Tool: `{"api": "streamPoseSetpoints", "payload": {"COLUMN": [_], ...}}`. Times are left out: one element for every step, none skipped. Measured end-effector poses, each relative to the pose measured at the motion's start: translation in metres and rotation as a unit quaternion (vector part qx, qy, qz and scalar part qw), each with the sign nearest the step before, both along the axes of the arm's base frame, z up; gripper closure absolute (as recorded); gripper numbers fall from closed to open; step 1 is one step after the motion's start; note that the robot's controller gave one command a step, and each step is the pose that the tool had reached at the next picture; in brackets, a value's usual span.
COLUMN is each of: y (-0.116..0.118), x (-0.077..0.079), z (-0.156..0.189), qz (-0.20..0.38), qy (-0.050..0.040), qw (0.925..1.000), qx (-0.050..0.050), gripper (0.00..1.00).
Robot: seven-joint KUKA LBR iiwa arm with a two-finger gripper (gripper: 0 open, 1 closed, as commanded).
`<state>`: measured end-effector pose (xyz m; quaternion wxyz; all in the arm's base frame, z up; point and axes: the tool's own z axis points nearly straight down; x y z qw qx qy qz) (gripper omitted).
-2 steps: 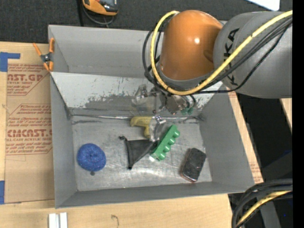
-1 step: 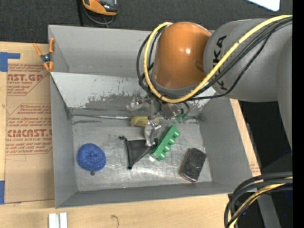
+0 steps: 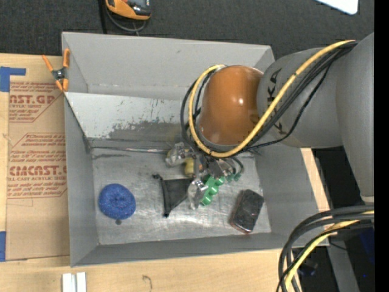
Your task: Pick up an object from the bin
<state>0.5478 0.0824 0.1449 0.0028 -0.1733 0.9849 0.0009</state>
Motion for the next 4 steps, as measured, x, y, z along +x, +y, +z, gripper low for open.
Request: {"api": "streamPoseSetpoints", "payload": {"y": [-0.006, -0.006, 0.0, 0.0], "x": [0.018, 0.018, 0.011, 0.009], "z": [-0.07, -0.07, 0.049, 0.044], "qz": [0.028, 0.028, 0.042, 0.042], "qy": [-0.001, -0.001, -0.0027, 0.0011], "qw": [0.9996, 0.9996, 0.9991, 0.9991], "qx": [0.0, 0.0, -0.001, -0.001], "gripper": [1.0, 1.0, 1.0, 1.0]}}
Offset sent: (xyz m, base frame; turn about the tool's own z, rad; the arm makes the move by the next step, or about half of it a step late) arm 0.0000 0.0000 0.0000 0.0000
